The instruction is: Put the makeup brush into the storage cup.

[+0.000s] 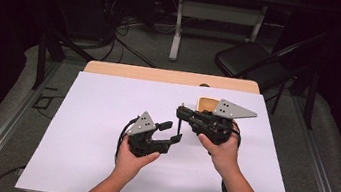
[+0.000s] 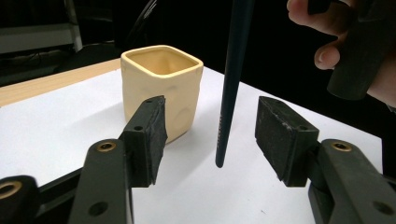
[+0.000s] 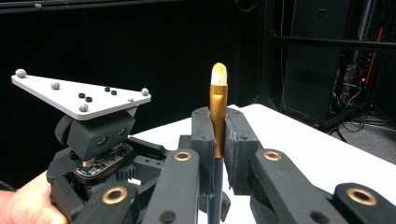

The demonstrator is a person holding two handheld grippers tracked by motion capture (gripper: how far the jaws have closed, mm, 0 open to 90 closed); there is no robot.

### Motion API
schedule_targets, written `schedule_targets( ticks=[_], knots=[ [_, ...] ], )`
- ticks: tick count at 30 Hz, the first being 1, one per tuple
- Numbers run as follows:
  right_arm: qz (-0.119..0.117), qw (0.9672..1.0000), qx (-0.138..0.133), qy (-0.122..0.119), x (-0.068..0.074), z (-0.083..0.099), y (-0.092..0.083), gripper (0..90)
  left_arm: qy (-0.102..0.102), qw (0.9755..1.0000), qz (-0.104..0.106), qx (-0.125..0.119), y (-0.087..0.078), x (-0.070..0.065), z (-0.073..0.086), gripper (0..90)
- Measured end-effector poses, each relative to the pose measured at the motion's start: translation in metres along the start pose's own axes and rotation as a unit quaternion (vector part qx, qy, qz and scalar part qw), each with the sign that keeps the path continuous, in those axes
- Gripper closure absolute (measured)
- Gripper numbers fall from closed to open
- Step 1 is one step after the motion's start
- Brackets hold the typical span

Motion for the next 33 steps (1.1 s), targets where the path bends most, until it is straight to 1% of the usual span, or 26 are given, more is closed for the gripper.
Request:
schedule_targets(
  ticks=[3,4,6,7,8,9,12,13,16,17,20,25,29,30,31,32,33],
  knots=[
    [0.001,1.0,-0.001,0.0,0.0,0.0,0.0,83.7,0.005,1.0,-0.005,0.003,-0.001,0.0,0.0,41.5],
    [0.003,1.0,-0.001,0.0,-0.001,-0.001,0.0,83.7,0.011,0.9999,-0.01,0.002,-0.003,0.0,0.0,41.0],
    [0.003,1.0,-0.001,-0.001,-0.002,-0.001,-0.001,83.7,0.014,0.9998,-0.011,0.003,-0.004,0.0,0.0,40.8],
    [0.003,1.0,-0.001,-0.001,-0.002,-0.001,-0.001,83.7,0.018,0.9998,-0.011,0.002,-0.004,-0.001,0.0,40.8],
    [0.004,1.0,-0.002,-0.002,-0.002,-0.002,-0.001,83.7,0.025,0.9996,-0.015,0.005,-0.006,-0.001,0.0,40.7],
    [0.004,1.0,-0.002,-0.001,-0.002,-0.003,-0.001,83.8,0.026,0.9994,-0.02,0.006,-0.007,-0.001,0.0,40.7],
    [0.005,1.0,-0.002,-0.002,-0.002,-0.004,-0.002,83.7,0.03,0.9994,-0.016,0.004,-0.009,0.0,0.0,40.2],
    [0.006,1.0,-0.003,-0.003,-0.003,-0.004,-0.002,83.7,0.031,0.9992,-0.024,0.003,-0.011,0.002,0.001,39.5],
    [0.006,1.0,-0.003,-0.004,-0.003,-0.005,-0.003,83.7,0.034,0.999,-0.027,0.006,-0.012,0.004,0.002,38.7],
    [0.007,1.0,-0.002,-0.005,-0.003,-0.006,-0.003,83.8,0.036,0.9988,-0.032,0.007,-0.014,0.006,0.003,38.5],
    [0.009,0.9999,-0.001,-0.006,-0.004,-0.006,-0.003,83.7,0.031,0.9987,-0.038,0.01,-0.016,0.009,0.006,37.9],
    [0.01,0.9999,-0.002,-0.003,-0.006,-0.008,-0.003,83.7,0.024,0.9987,-0.042,0.013,-0.02,0.014,0.01,37.3],
    [0.011,0.9999,-0.002,-0.005,-0.007,-0.008,-0.003,83.8,0.01,0.9987,-0.049,0.012,-0.025,0.021,0.016,34.9],
    [0.012,0.9999,-0.003,-0.003,-0.007,-0.009,-0.003,83.8,0.004,0.9985,-0.053,0.014,-0.027,0.025,0.018,32.8],
    [0.012,0.9999,-0.003,-0.003,-0.007,-0.009,-0.003,83.8,0.004,0.9985,-0.053,0.014,-0.027,0.025,0.018,32.4],
    [0.013,0.9999,-0.003,-0.005,-0.008,-0.01,-0.003,83.7,-0.001,0.998,-0.062,0.012,-0.029,0.027,0.02,32.3],
    [0.013,0.9999,-0.004,-0.004,-0.008,-0.01,-0.003,83.8,-0.001,0.998,-0.062,0.012,-0.029,0.027,0.02,31.7]
  ],
)
Point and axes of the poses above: each handheld gripper's, and its own axes: y roughly forward along the jaws, z roughly out of its underside, x roughly to its left, the point moved 7 cm from there along y, roughly forward along the jaws, and after that the axes turned 5 degrees about z, right-handed, at the moved point
